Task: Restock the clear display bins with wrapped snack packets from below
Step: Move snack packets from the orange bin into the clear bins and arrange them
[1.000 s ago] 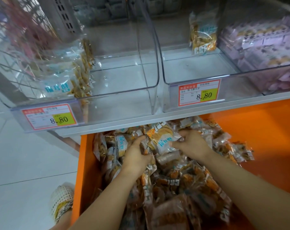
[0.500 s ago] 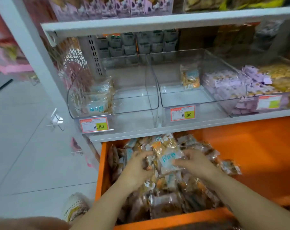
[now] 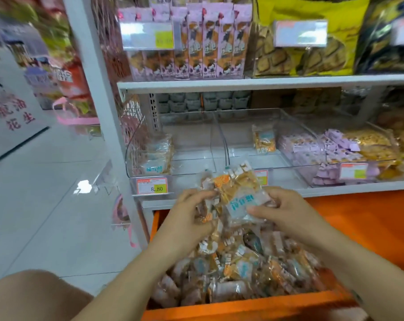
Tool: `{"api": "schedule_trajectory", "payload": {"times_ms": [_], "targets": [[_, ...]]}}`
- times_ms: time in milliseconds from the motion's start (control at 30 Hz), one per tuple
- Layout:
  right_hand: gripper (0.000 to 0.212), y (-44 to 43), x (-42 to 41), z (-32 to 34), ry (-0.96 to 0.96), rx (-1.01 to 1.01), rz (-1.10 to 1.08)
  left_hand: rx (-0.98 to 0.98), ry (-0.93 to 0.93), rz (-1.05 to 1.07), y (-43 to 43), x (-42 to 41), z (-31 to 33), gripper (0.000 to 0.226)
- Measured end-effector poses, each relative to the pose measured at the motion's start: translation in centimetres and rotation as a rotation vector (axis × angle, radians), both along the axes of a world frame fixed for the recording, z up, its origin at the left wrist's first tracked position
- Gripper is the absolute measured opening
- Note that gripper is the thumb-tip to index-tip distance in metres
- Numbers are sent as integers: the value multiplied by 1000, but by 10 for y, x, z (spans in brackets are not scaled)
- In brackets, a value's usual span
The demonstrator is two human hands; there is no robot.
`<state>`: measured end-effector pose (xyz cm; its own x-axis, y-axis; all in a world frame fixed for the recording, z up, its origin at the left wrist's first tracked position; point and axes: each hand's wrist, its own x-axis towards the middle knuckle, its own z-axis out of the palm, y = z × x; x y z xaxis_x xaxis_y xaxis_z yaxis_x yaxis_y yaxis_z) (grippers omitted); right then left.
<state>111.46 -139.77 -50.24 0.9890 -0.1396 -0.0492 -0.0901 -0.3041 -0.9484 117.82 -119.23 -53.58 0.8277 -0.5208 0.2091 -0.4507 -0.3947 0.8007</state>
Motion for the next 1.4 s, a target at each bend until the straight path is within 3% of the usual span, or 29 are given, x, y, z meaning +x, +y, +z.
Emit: {"api": "schedule_trajectory", "payload": {"times_ms": [333, 567, 667, 800, 933, 1067, 1167, 1400], "targets": [[9, -15, 38, 51, -333, 11, -137, -48, -279, 66, -34, 37, 80, 54], [11, -53, 66, 59, -509, -69, -304, -169, -272, 49, -101, 72, 99, 54], [8, -70, 87, 52, -499, -127, -333, -159, -290, 45, -127, 94, 93, 49], [25, -86, 108, 29, -395, -184, -311, -54, -312, 27, -146, 118, 69, 47], [17, -102, 126, 11, -245, -283, -269, 258, -300, -5, -152, 136, 52, 51], [20, -112, 131, 10, -219, -309, -236, 514, -487, 42, -150, 142, 54, 44], [18, -116, 132, 12, -182, -335, -218, 502, -585, 96, -144, 144, 53, 34], [30, -114, 126, 23, -208, -285, -223, 254, -486, 172, -135, 148, 49, 25]]}}
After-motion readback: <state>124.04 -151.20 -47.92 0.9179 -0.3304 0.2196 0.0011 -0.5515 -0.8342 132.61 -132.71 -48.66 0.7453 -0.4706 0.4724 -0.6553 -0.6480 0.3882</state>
